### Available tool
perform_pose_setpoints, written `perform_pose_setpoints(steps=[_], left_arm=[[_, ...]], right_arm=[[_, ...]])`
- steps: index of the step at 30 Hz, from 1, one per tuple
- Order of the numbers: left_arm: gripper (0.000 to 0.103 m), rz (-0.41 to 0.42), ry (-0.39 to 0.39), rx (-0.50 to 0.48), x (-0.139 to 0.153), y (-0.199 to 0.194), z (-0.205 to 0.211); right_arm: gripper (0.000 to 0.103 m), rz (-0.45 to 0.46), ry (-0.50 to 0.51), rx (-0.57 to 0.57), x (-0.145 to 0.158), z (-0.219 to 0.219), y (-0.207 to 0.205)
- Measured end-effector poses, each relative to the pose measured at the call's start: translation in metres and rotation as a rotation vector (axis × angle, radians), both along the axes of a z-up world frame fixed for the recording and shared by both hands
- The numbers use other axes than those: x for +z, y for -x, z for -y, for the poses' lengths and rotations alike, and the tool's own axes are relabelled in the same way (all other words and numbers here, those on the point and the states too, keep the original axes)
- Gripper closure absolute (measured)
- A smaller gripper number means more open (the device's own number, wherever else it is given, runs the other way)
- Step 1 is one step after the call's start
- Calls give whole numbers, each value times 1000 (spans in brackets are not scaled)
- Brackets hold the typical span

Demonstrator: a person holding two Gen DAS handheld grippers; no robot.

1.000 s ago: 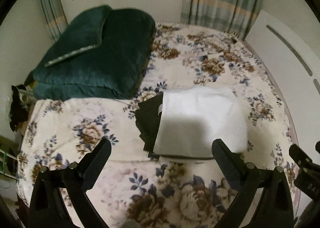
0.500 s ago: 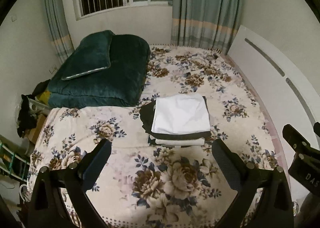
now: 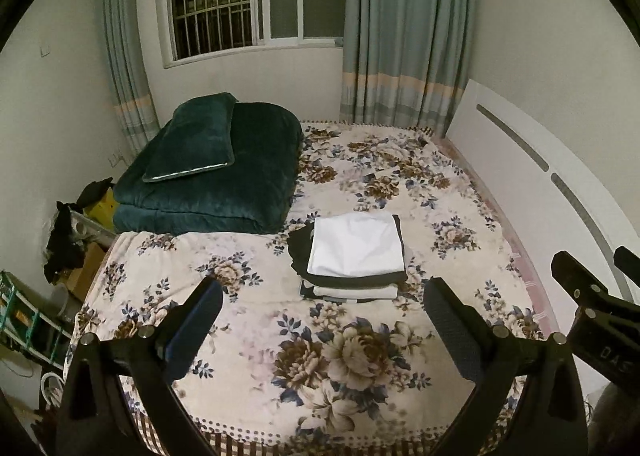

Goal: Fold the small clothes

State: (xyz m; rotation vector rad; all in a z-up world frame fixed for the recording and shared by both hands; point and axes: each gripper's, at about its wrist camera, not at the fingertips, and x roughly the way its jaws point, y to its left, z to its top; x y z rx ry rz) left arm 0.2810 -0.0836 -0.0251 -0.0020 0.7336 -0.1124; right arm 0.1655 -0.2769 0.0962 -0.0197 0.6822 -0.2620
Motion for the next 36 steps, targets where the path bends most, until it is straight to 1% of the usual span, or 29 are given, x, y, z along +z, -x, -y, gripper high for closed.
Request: perform_pose_setpoints(steps=[3,4,11,17,36], left_arm=[[0,14,4,7,4,5,0],[0,19,6,12,6,9,0],[0,40,10,39,12,14,-3],[0,46,11,52,14,18,-4],[0,45,-7,64,19,28,-7]], right_arm=[[0,2,-1,1,3,1,7],[0,2,-2,3,1,1,4],[0,14,-4,11,15,-2,16],[0,22,-10,21,26,0,12],[0,22,-19,41,27,-7,13]])
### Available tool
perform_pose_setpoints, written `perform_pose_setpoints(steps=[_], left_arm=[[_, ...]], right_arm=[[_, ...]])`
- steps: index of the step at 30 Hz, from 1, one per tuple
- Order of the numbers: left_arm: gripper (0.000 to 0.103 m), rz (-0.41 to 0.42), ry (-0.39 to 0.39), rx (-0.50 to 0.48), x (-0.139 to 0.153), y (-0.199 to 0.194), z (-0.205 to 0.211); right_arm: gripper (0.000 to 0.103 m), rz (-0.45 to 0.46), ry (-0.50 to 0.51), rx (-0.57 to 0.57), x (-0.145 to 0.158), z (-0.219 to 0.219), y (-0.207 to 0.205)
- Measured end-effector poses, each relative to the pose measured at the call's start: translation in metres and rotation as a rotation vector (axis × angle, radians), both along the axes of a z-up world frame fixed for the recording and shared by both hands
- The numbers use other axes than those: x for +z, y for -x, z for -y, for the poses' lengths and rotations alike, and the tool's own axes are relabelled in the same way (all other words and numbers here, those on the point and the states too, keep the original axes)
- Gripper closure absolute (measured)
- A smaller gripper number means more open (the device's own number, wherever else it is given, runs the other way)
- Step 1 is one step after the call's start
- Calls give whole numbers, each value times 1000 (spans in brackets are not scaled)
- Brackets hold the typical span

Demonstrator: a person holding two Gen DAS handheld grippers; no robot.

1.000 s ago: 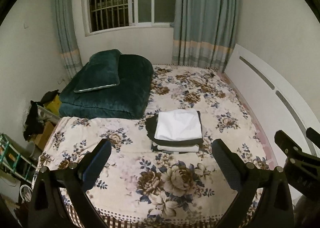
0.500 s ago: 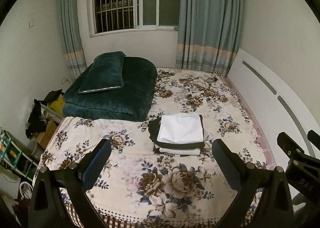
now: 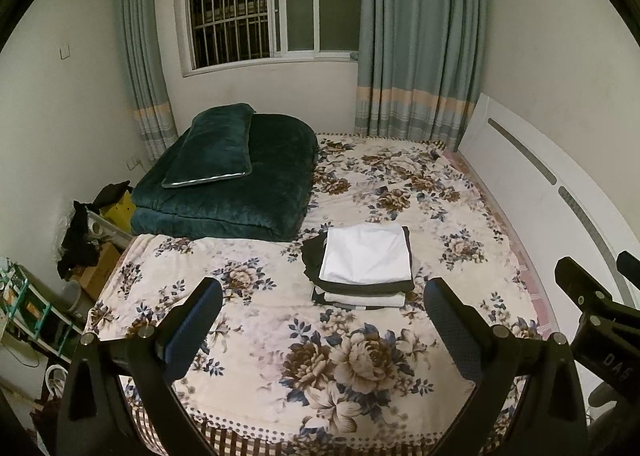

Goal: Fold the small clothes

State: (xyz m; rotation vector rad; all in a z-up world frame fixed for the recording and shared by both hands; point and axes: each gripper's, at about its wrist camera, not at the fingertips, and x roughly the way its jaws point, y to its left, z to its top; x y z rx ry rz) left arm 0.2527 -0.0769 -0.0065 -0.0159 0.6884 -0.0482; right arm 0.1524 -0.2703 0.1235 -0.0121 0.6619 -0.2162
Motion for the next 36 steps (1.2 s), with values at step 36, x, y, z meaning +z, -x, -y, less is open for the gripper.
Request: perform_pose_setpoints(steps=[36], left_arm=[[0,12,-12,0,6,2,-6]], right_arm=[[0,0,-6,11,1,-17,7]])
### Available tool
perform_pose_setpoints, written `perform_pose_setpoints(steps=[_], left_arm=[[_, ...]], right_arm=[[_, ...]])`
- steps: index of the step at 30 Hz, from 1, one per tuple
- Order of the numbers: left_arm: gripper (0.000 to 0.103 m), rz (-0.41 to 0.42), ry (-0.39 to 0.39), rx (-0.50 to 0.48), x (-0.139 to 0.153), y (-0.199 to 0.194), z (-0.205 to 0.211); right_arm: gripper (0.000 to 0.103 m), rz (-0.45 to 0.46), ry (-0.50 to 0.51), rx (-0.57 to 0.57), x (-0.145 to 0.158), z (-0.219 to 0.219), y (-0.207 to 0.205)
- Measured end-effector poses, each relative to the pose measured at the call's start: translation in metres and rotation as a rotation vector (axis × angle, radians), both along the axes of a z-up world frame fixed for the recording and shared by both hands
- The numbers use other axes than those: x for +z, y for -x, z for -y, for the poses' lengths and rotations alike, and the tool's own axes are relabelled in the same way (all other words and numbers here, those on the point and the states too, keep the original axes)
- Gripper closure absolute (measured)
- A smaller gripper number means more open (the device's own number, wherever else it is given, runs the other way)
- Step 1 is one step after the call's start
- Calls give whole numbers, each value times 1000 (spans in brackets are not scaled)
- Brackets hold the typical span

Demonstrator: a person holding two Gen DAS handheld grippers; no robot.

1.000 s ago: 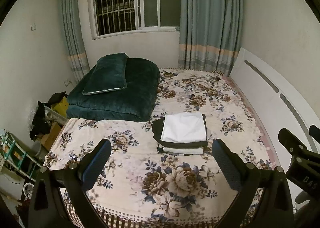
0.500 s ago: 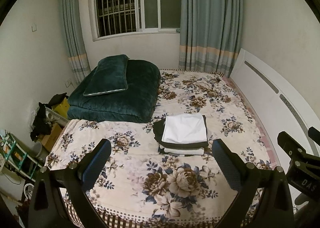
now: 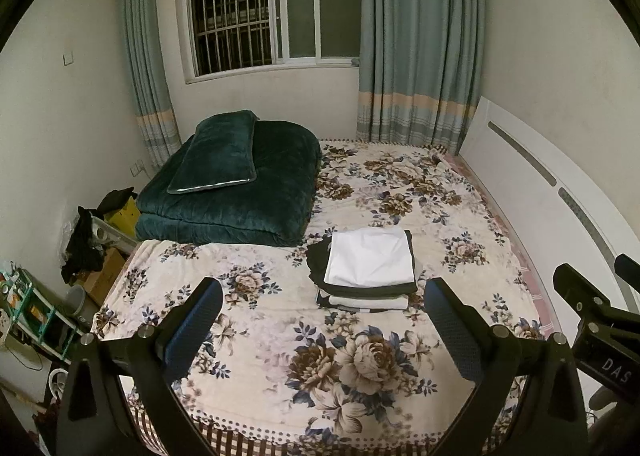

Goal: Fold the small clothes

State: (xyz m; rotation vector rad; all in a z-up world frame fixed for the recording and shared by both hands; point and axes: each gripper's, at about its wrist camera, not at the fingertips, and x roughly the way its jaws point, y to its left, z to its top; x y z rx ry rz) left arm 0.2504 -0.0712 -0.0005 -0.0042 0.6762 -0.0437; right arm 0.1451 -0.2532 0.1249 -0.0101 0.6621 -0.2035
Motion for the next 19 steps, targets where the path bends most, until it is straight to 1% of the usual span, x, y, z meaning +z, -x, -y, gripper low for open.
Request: perform_pose_setpoints(steps=[14,19], left_arm=[[0,0,-3,-1,0,1,0],[0,7,-5,4,4,2,-4]], right_arm=[[0,0,-4,-1,1,-1,2],[0,-1,-2,-2,0,-1,4]])
